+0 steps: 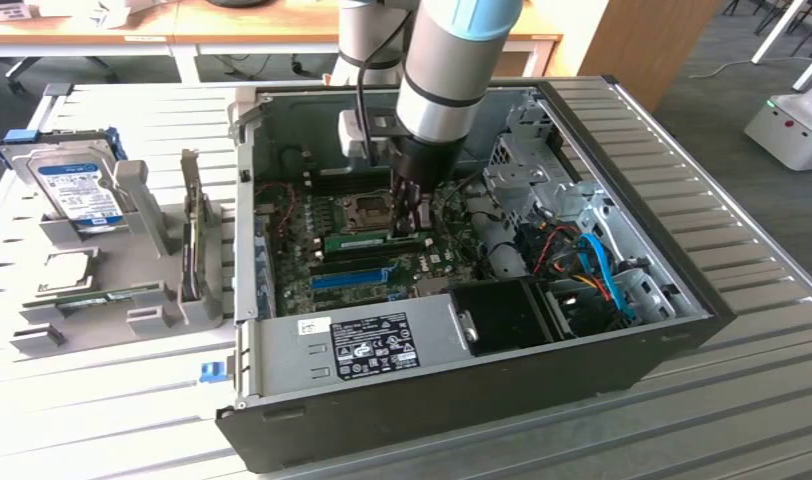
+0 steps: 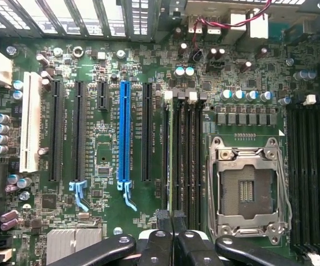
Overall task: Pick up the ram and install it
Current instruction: 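Insert the ram into the slot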
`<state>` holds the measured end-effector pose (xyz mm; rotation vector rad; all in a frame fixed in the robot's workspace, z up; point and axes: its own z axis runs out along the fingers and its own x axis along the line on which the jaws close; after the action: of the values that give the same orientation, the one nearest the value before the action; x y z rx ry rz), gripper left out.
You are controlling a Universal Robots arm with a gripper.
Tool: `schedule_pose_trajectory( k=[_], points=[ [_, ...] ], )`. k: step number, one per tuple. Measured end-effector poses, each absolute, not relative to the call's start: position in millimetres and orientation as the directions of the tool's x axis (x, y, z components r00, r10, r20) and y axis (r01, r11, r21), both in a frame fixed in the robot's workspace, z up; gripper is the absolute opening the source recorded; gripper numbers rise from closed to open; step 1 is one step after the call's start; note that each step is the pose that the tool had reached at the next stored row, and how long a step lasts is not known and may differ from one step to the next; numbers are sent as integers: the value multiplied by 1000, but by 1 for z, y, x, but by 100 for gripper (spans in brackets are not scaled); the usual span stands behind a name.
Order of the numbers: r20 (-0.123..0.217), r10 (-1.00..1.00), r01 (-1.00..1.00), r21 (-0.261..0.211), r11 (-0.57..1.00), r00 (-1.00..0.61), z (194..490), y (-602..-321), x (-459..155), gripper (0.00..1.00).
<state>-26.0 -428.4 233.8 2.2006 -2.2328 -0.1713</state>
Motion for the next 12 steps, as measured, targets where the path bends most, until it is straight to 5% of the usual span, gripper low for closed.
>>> schedule_pose_trajectory(
  k=[12],
  points=[
    [-75, -997, -997, 79, 3, -9, 233, -428, -26, 12]
  ],
)
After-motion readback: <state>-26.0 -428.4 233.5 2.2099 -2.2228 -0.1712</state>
